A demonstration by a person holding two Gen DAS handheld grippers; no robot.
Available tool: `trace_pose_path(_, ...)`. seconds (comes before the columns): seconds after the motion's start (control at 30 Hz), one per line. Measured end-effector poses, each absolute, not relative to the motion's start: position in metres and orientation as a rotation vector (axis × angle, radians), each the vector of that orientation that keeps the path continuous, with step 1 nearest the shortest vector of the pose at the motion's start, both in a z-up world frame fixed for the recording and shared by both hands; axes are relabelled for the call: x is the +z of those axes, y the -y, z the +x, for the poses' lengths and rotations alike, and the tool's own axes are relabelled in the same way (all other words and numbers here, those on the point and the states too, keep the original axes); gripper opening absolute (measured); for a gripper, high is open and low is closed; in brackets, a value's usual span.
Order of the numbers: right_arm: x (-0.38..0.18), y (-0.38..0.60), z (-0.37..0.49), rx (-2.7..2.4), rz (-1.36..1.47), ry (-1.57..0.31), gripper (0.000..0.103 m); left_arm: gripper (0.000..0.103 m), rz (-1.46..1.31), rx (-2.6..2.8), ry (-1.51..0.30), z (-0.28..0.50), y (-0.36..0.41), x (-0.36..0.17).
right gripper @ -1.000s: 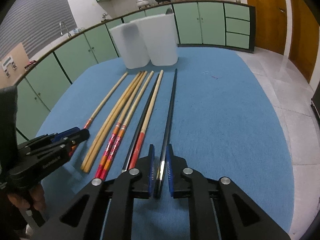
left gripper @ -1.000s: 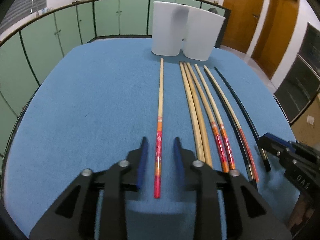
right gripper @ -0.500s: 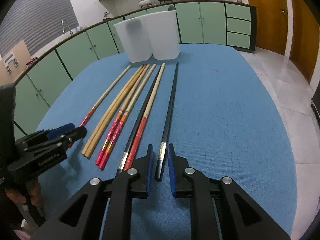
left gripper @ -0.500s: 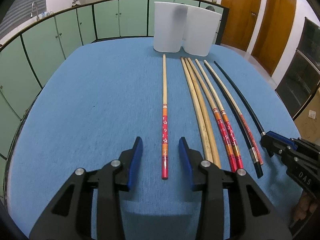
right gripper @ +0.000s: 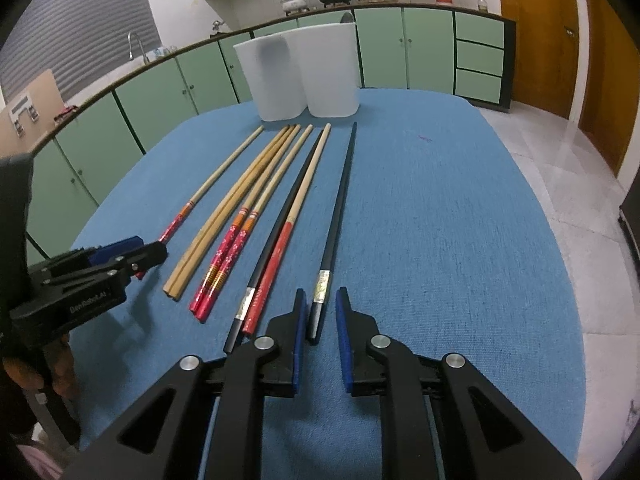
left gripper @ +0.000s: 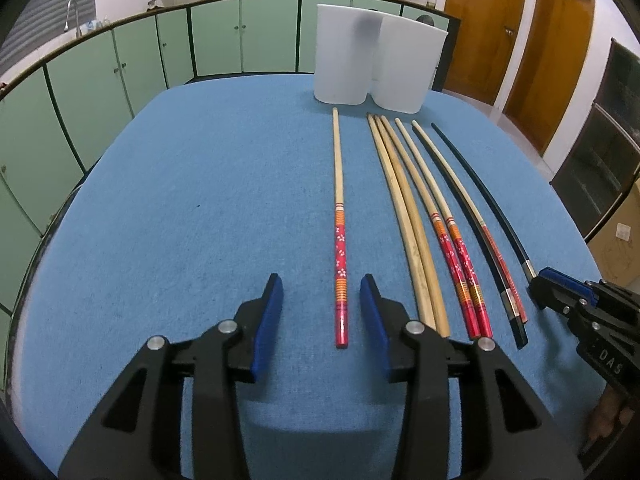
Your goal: Organize utensils
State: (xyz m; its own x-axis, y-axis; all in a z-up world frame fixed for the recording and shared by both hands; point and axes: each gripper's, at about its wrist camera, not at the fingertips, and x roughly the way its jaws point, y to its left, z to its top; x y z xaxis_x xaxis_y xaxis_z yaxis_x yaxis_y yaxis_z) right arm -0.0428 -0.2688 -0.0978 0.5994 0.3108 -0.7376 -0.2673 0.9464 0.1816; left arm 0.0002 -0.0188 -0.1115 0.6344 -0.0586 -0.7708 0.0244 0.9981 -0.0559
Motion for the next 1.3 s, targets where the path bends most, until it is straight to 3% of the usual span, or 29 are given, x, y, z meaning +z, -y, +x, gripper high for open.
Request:
trace_pose_path(0.4,-0.0980,0.2665,-0.0479,0.343,0.022,-0.866,0.015,0.042,-0.028,-0.054,-0.885,-0.0009,0.0194,-0.1117)
trace_pose_path(0.57,-0.0981,0.2629,-0.0476,0.329,0.001,-0.864,0.014,0.034,0.005,-0.060,-0.885,-0.0015,0.0248,-0.1118)
trace_pose_path(1.07,-0.0989,0.2607,-0.0509,0.321,-0.010,-0.861,0.014,0.034,0.019,-0.060,-0.889,-0.0050,0.0249,-0.1113)
trace_pose_path(1.13,-0.0993,0.2615,-0.0506,0.323,-0.004,-0.861,0.009,0.033,0.015,-0.062,-0.889,-0.0050,0.0239,-0.1114)
trace_pose_path(1.2,-0.0989,0.2625,-0.0506,0.326,0.000,-0.860,0.009,0.021,0.019,-0.065,-0.887,-0.0057,0.0243,-0.1110)
trace_pose_path(1.23,-0.0988,0.2628,-0.0506,0.327,0.002,-0.860,0.008,0.006,0.017,-0.071,-0.887,-0.0059,0.0249,-0.1112)
trace_pose_path(1.3,-0.0968,0.2640,-0.0509,0.331,0.001,-0.856,0.008,0.005,0.008,-0.080,-0.891,-0.0062,0.0237,-0.1105)
